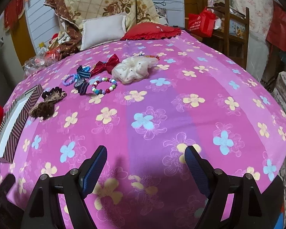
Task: Organize jewelry
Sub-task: 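Grasp the brown and leopard-print scrunchies with the left tool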
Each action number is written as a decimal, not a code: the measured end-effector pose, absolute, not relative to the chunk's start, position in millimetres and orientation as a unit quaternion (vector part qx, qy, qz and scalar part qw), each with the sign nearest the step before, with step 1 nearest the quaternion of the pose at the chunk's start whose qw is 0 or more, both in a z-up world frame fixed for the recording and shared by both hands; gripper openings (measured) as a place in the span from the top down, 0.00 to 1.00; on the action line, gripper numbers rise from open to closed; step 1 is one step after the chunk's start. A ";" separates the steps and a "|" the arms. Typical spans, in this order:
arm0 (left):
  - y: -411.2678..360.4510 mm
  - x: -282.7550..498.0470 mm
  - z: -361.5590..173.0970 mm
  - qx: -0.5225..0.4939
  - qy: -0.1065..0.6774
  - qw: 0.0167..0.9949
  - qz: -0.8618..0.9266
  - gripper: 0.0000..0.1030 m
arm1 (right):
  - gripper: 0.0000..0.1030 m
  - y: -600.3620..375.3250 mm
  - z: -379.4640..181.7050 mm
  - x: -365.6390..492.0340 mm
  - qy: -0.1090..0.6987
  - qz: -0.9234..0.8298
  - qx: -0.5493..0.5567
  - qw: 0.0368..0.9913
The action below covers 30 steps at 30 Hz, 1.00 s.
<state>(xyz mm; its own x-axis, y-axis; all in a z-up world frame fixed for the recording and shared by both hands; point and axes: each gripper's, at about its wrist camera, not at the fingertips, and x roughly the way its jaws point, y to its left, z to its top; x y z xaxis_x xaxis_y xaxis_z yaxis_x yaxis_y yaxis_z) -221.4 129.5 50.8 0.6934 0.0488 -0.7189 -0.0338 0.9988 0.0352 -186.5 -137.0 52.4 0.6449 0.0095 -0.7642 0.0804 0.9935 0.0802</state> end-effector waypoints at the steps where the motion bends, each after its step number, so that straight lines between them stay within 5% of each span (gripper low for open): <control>1: 133.2 -216.9 54.6 0.007 0.391 0.920 0.019 0.27 | 0.21 -137.3 52.0 -186.2 0.421 -0.018 0.055 0.905; 9: 166.3 -146.9 72.0 -0.045 0.416 0.908 0.006 0.27 | 0.21 -146.1 45.4 -179.2 0.421 -0.016 0.063 0.905; 25: 146.3 -17.4 24.1 -0.040 0.492 0.869 -0.024 0.27 | 0.21 -149.3 35.5 -177.5 0.416 0.003 0.052 0.908; 26: 145.8 -13.9 21.5 -0.039 0.496 0.867 -0.024 0.39 | 0.21 -150.1 35.0 -177.4 0.417 0.001 0.052 0.908; 27: 147.0 -11.2 18.7 -0.047 0.502 0.863 -0.023 0.73 | 0.21 -151.2 34.7 -177.5 0.417 -0.001 0.052 0.907; 30: 157.1 -13.8 20.7 -0.090 0.507 0.857 -0.023 0.77 | 0.21 -152.7 35.6 -178.4 0.416 -0.004 0.051 0.908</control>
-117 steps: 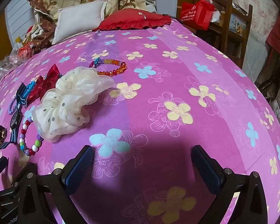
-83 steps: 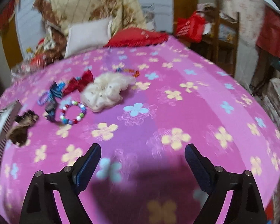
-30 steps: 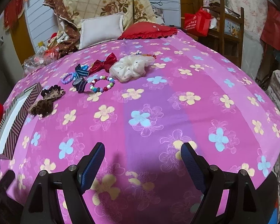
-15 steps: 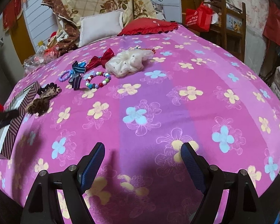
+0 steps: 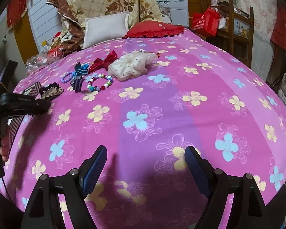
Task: Organize jewelry
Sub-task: 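Grasp the brown and leopard-print scrunchies with the left tool, then carry the scrunchies over the white tray with the left tool while the right tool grasps the black scrunchie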
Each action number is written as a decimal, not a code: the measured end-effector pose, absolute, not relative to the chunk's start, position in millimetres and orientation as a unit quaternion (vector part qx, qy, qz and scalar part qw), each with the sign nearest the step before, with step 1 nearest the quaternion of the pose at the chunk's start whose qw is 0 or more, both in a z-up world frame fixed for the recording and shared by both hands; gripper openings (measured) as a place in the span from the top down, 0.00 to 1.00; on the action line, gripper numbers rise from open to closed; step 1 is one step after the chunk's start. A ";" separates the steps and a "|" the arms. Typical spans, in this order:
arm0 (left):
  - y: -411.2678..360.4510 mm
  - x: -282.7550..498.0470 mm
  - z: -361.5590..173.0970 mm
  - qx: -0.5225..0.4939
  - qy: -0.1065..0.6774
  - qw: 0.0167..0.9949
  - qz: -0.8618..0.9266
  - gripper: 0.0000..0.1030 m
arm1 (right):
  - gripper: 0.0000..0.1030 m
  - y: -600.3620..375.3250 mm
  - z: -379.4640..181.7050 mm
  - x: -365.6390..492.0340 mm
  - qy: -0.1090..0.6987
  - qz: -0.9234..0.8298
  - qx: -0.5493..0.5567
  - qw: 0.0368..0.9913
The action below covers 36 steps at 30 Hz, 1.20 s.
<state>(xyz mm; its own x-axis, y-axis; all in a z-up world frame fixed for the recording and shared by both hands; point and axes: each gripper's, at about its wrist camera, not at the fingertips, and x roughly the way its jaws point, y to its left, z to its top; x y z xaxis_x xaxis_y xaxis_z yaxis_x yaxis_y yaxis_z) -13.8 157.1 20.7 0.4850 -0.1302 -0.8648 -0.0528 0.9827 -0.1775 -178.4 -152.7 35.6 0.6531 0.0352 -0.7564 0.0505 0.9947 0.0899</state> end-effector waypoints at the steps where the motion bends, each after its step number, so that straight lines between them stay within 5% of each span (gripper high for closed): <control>1: 159.6 -17.6 24.5 -0.101 0.504 0.857 -0.029 0.77 | 0.21 -152.9 36.4 -179.0 0.415 -0.005 0.050 0.908; 14: 205.6 -104.3 118.4 -0.154 0.396 0.900 -0.096 0.77 | 0.21 -125.0 49.9 -185.4 0.412 0.024 0.013 0.911; 24: 258.6 -83.4 122.3 -0.176 0.348 0.919 -0.059 0.77 | 0.21 -65.1 73.9 -146.2 0.431 0.093 -0.025 0.897; 30: 311.4 -50.0 111.4 -0.182 0.336 0.924 -0.008 0.77 | 0.43 7.3 76.6 -77.3 0.453 0.157 -0.014 0.877; 36: 369.9 -27.1 88.4 -0.212 0.340 0.916 0.030 0.77 | 0.44 71.5 47.5 -18.1 0.486 0.165 -0.055 0.856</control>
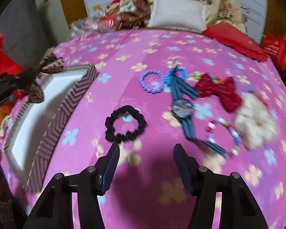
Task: Organize jewelry
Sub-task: 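Carry the scrunchies over the white tray with the left tool while the right tool grasps the black scrunchie, then release the scrunchies into the tray with the left tool while the right tool drops the black scrunchie there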
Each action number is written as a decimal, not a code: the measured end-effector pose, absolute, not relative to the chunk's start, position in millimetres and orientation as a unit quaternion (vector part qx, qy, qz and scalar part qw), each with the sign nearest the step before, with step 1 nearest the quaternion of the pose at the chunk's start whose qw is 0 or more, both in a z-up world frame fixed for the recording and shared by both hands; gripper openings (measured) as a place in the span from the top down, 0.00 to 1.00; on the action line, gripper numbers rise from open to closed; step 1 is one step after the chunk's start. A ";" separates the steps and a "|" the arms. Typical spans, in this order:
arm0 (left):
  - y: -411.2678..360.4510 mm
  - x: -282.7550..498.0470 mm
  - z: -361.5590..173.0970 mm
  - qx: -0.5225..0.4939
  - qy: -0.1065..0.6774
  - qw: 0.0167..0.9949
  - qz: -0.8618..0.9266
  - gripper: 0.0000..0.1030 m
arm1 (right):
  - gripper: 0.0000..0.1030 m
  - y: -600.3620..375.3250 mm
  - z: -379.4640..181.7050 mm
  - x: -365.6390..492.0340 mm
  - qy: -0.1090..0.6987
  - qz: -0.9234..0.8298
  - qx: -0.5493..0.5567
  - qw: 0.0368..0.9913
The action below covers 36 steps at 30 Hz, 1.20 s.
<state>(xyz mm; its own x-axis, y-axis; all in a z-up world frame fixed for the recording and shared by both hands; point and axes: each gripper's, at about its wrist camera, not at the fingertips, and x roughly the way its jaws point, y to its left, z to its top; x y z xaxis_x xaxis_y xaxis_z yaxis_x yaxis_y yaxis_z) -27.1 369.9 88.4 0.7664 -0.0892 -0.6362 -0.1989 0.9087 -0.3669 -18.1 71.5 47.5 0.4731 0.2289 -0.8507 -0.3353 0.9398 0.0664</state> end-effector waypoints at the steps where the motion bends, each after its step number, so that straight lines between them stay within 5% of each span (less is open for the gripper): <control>1: 378.0 -24.7 84.1 -0.215 0.342 0.914 0.037 0.77 | 0.44 78.4 41.4 -9.9 0.493 0.163 -0.057 0.853; 9: 423.3 0.1 53.0 -0.254 0.372 0.891 0.056 0.77 | 0.45 101.8 22.3 22.2 0.503 0.139 -0.086 0.849; 11: 429.1 6.5 44.7 -0.257 0.381 0.886 0.062 0.77 | 0.54 105.8 23.2 26.4 0.505 0.143 -0.082 0.848; 13: 431.9 11.6 38.6 -0.259 0.388 0.882 0.065 0.77 | 0.81 113.2 23.5 30.3 0.507 0.149 -0.086 0.845; 15: 437.4 15.1 31.1 -0.260 0.395 0.878 0.074 0.77 | 0.92 118.9 25.0 32.5 0.516 0.155 -0.084 0.838; 28: 469.6 5.7 19.5 -0.277 0.392 0.866 0.140 0.74 | 0.94 176.3 110.5 12.3 0.446 0.199 -0.099 0.867; 36: 484.6 -9.5 30.5 -0.321 0.369 0.864 0.118 0.52 | 0.94 263.7 107.0 25.7 0.459 0.249 -0.115 0.845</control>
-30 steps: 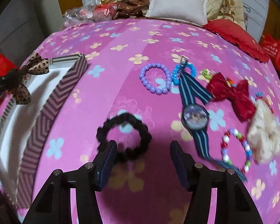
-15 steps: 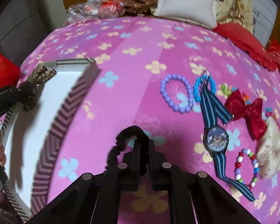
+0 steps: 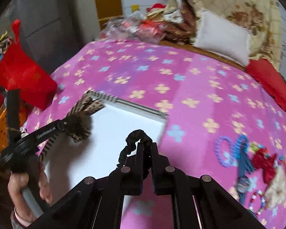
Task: Organize jewelry
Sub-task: 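Release the scrunchies into the tray with the left tool while the right tool drops the black scrunchie there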
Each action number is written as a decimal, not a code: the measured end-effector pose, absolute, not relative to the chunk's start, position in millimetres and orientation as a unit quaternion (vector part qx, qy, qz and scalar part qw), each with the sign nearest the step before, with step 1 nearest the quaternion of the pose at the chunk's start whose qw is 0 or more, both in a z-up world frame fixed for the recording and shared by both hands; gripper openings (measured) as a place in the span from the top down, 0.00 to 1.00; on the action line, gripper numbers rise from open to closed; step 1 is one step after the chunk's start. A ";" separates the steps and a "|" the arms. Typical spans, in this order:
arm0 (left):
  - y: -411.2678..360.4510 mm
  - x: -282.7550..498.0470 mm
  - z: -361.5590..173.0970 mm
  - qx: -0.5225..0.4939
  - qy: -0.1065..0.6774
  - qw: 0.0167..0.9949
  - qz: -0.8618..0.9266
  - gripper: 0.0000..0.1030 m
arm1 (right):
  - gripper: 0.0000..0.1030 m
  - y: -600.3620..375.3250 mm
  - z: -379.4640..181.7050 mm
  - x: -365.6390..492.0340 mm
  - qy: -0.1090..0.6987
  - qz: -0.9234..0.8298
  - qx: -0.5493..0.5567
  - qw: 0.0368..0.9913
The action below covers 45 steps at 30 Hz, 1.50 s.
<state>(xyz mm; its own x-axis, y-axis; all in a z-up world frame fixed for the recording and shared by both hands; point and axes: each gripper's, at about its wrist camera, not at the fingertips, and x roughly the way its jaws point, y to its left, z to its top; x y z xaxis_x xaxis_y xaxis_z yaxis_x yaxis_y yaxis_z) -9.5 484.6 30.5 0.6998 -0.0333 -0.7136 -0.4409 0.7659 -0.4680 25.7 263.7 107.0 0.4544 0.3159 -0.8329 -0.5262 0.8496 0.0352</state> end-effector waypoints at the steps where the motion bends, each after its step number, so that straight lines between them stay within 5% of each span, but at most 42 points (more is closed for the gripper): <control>1: 485.3 -10.6 32.0 -0.325 0.366 0.865 0.111 0.51 | 0.94 277.6 97.5 30.5 0.467 0.253 -0.118 0.839; 10: 488.8 -13.7 41.3 -0.351 0.342 0.868 0.085 0.49 | 0.91 308.5 44.1 70.2 0.503 0.214 -0.119 0.829; 15: 479.8 -11.4 44.8 -0.338 0.343 0.872 0.082 0.49 | 0.57 287.4 55.2 65.8 0.484 0.216 -0.117 0.840; 28: 410.8 -32.2 73.9 -0.287 0.350 0.892 0.012 0.49 | 0.57 98.4 137.1 24.2 0.416 0.124 -0.059 0.899; 36: 295.5 -52.2 93.0 -0.215 0.367 0.904 -0.042 0.49 | 0.57 -9.3 119.1 16.5 0.448 0.048 -0.024 0.892; 45: 234.7 -47.3 60.8 -0.186 0.402 0.894 -0.073 0.49 | 0.68 38.7 77.9 55.1 0.495 0.140 -0.014 0.858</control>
<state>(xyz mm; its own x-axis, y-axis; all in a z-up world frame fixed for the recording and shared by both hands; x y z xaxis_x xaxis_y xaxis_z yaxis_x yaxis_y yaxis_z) -47.3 234.7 60.8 0.6664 -0.2801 -0.6910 -0.0188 0.9201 -0.3912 55.1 38.7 77.9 0.4716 0.2260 -0.8524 -0.2533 0.9606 0.1146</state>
